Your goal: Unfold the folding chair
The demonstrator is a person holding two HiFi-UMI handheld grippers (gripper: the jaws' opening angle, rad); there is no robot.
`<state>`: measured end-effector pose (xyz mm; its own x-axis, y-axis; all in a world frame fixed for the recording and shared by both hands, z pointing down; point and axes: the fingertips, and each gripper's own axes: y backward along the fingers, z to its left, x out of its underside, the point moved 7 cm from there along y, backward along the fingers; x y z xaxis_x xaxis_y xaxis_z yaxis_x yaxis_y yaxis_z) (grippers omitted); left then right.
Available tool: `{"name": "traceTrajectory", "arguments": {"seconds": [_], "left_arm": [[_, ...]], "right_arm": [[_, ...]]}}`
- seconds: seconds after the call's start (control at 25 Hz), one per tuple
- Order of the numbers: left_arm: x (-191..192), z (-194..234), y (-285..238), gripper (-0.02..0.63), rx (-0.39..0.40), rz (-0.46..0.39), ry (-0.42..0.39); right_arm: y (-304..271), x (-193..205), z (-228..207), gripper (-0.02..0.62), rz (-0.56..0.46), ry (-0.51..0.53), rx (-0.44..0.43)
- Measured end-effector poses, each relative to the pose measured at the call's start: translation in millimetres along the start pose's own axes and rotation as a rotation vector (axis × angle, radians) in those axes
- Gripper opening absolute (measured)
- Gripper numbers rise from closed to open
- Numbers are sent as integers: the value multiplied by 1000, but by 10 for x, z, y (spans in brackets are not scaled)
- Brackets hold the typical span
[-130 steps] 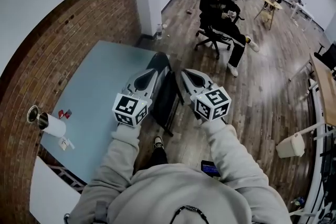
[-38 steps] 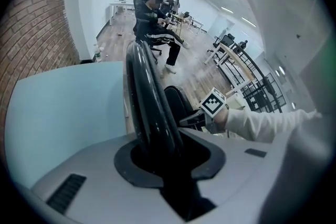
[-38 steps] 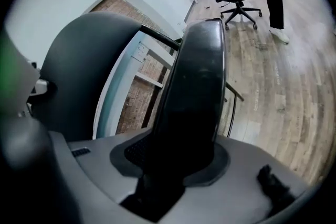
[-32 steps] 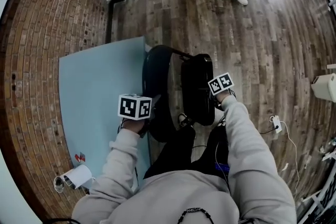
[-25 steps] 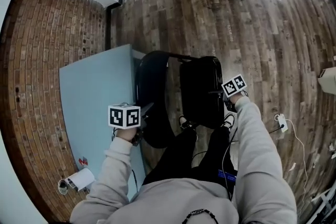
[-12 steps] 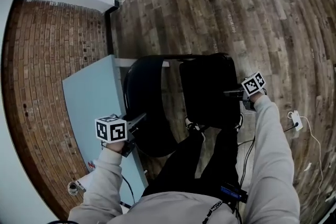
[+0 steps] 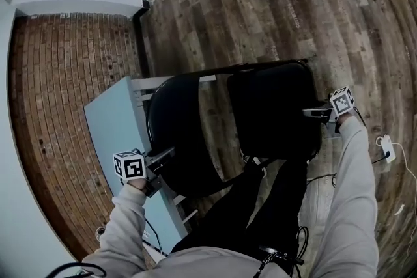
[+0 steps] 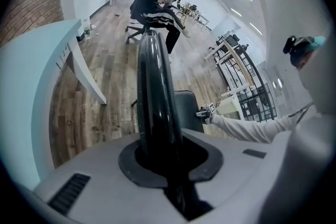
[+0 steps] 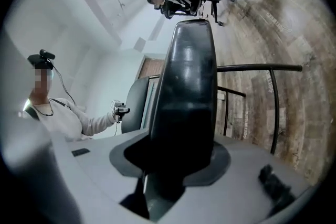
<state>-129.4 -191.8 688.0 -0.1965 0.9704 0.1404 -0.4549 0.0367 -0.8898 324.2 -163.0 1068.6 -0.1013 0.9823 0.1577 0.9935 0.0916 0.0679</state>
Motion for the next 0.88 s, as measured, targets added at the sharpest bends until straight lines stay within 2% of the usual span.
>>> {"name": "traceTrajectory", "arguments": {"seconds": [0.2,0.36,0.6,0.68,0.72,0.76,0.88], "left_arm": [[38,206,-302,61,37,15,66],[1,162,-452,75,165,-29,122],[0,110,-487,69,104,-21,95],[8,92,-493,71,111,-51,99],[15,87,-498,71,121,-61,96],[15,86,-509,72,131,-69,89],[-7,83,-517,78,141,-102,51]], "right_arm": [[288,103,-435,165,-144,-35,-65],[425,206,-645,173,-259,-55,-75],[446,212,-659,172,-262,-64,-108],[486,219,-645,190,-307,-73,-92],[527,247,-655,257,-338,-87,-66],[578,285,-664,292,-367,-107,-36],[696,337,-593,293,-424,-144,31]]}}
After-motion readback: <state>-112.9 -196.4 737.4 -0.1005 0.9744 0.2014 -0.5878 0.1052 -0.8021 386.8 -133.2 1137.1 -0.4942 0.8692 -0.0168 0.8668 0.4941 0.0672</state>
